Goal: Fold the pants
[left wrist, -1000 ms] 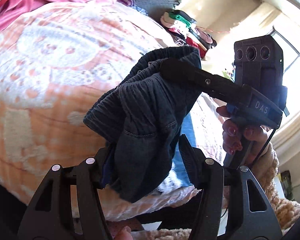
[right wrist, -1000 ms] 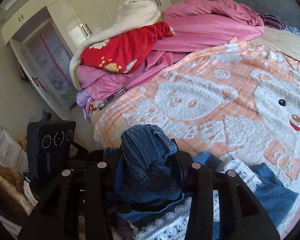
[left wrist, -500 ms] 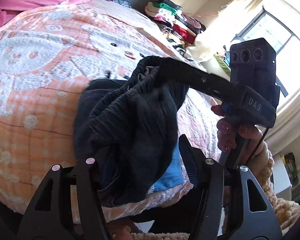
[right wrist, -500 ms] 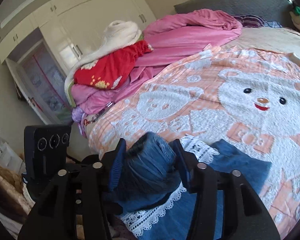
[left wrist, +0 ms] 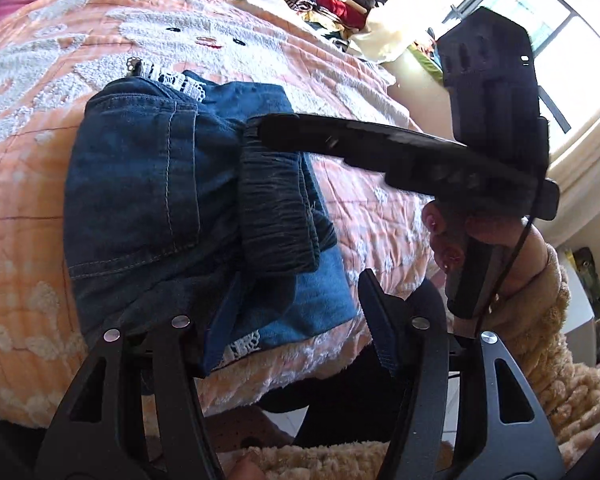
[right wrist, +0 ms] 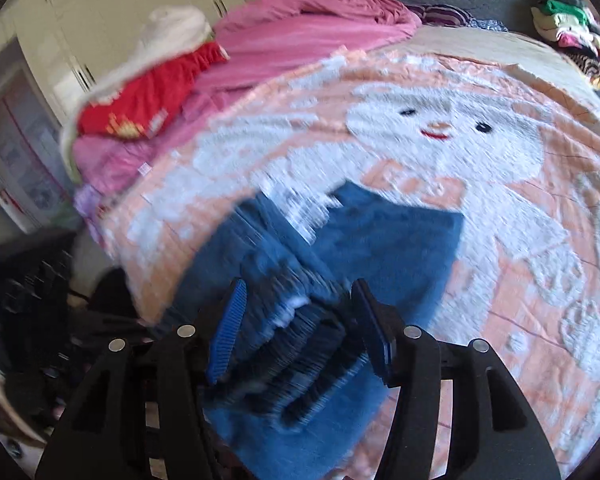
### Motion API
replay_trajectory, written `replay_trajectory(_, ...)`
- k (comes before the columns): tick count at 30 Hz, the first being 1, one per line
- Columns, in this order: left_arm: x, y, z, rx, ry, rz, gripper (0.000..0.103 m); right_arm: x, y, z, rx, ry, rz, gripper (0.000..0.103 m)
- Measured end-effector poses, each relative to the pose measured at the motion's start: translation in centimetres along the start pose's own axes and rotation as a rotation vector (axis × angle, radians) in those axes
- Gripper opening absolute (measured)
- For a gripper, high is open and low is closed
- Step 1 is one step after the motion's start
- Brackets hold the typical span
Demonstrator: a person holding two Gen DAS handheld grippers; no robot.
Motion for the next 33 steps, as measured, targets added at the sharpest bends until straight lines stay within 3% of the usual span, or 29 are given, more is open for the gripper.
replay_trajectory(2,0.0,-0.4,0.0,-0.009,-0.008,0.008,0.052,0.6,-1.0,-0.5,-0.038,-0.051,0.018,0.053)
replay_trajectory(4,0.1,-0.2,0.1,-0.011,-0.008,0.009,0.052,1.7,-1.6,-0.4,-0.031,-0.031,-0.043,0.053)
replay_trajectory(8,0.5,0.1,1.2,0.015,-0.002,-0.017,0.052,2.1,-2.2,-0.6,-0.038,-0.054,-0.045,0.057)
replay_trajectory(15,0.5,0.6,2.3,0.04,0.054,-0.05,0.052,1.7,-1.8,-0.1,-0.021,-0.063,-0.059,0.058)
replay_trajectory(33,0.4,0.9,4.3,0.085,0.07,-0.053,0.058,0.8,-0.9,2.4,0.034,-0.086,-0.093,0.06)
Point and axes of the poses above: each gripper's, at about its wrist camera, not at the fingertips, and z roughly against the way its jaws point, x to its right, y to its top, the point moved 1 cm from there along -z, roughly the way its jaws point, and after that the axes turned 12 degrees about x, right-handed, at the moved point
